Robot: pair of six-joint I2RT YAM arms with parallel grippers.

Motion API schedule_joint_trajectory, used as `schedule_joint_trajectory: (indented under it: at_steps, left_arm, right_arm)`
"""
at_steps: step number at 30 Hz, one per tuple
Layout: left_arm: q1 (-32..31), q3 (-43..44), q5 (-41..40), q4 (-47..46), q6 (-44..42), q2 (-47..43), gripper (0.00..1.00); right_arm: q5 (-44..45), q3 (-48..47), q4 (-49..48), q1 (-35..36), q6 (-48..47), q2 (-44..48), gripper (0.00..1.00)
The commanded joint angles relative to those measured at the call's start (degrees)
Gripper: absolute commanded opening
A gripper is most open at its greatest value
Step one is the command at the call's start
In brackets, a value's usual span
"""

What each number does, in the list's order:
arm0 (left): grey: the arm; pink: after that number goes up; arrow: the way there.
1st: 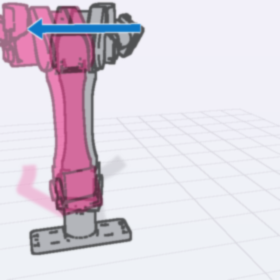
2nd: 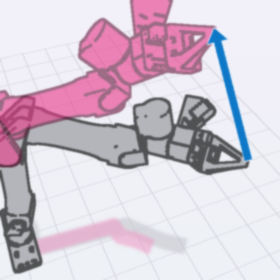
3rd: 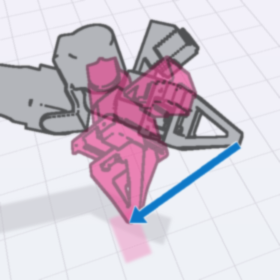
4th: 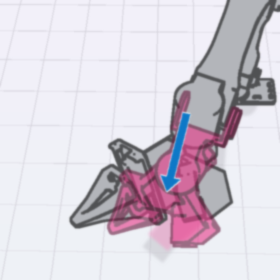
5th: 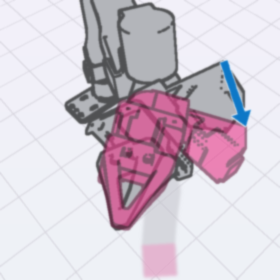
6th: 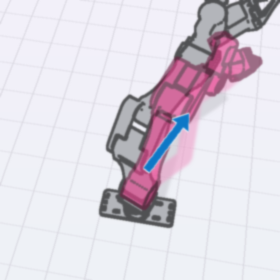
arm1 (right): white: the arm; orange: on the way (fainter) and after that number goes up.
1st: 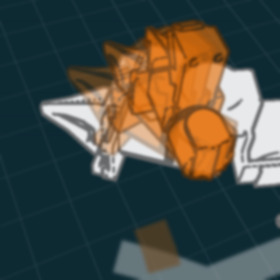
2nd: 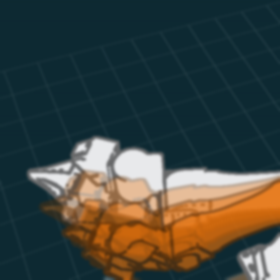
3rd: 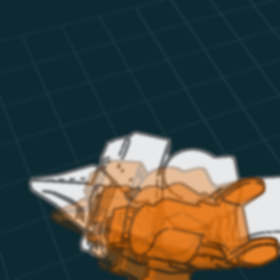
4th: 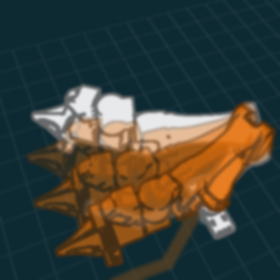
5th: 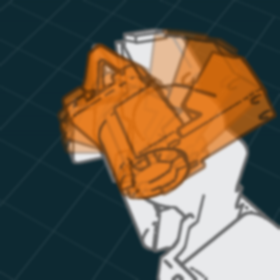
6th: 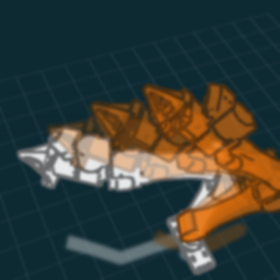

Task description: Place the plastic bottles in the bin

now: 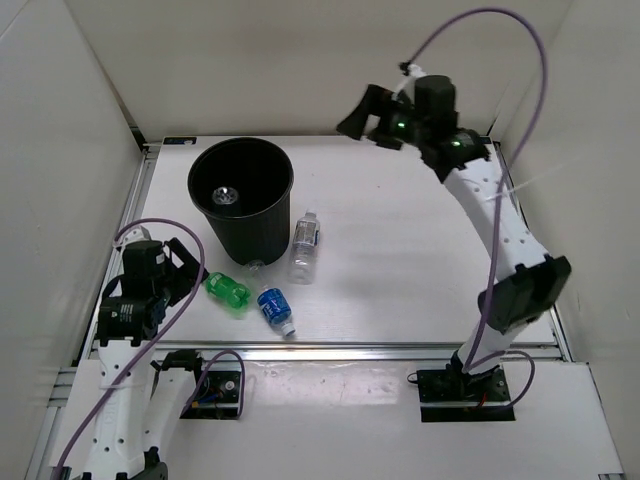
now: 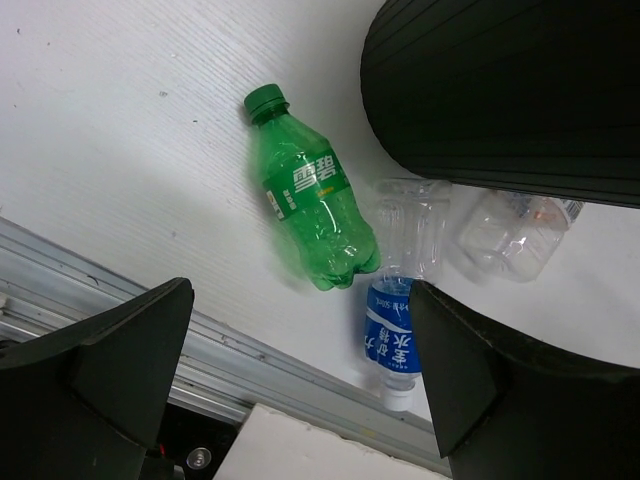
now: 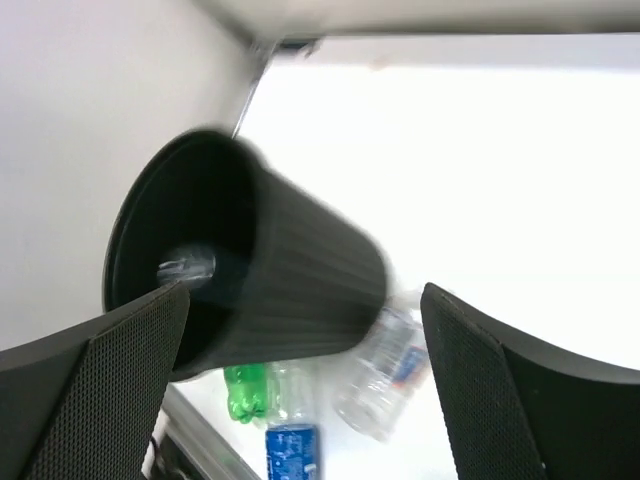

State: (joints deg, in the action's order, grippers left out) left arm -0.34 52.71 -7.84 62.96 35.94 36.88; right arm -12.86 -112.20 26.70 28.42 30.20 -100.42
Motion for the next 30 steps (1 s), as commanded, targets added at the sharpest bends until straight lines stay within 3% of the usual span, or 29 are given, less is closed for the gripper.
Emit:
schedule_joint_trajectory:
  at_steps: [1, 5, 8, 11, 23, 30]
  left_arm:
    - [0.0, -1.0, 1.0, -2.0, 1.1, -0.8, 1.00]
    - [0.0, -1.6, 1.0, -1.4, 1.8, -0.8, 1.00]
    - [0.0, -1.6, 1.0, -0.3, 1.8, -0.2, 1.00]
    - [0.0, -1.1, 1.5, 0.3, 1.8, 0.4, 1.00]
    - [0.0, -0.6, 0.3, 2.5, 0.2, 0.4, 1.00]
    - [0.0, -0.1, -0.3, 3.0, -0.4, 1.4, 1.00]
  right_arm:
    - [-9.3, 10.1, 0.7, -4.6, 4.3, 2.2, 1.00]
    - [-19.9, 23.6, -3.5, -5.3, 5.6, -0.6, 1.00]
    - [-26.3, 26.5, -6.6, -4.8, 5.6, -5.2, 1.00]
    - [-28.1, 24.2, -5.5, -4.1, 4.7, -12.2, 1.00]
    - [-30.6, 16.1, -4.5, -0.5, 5.0, -25.2, 1.00]
    - [-25.1, 6.1, 2.0, 2.6, 4.4, -33.1, 1.00]
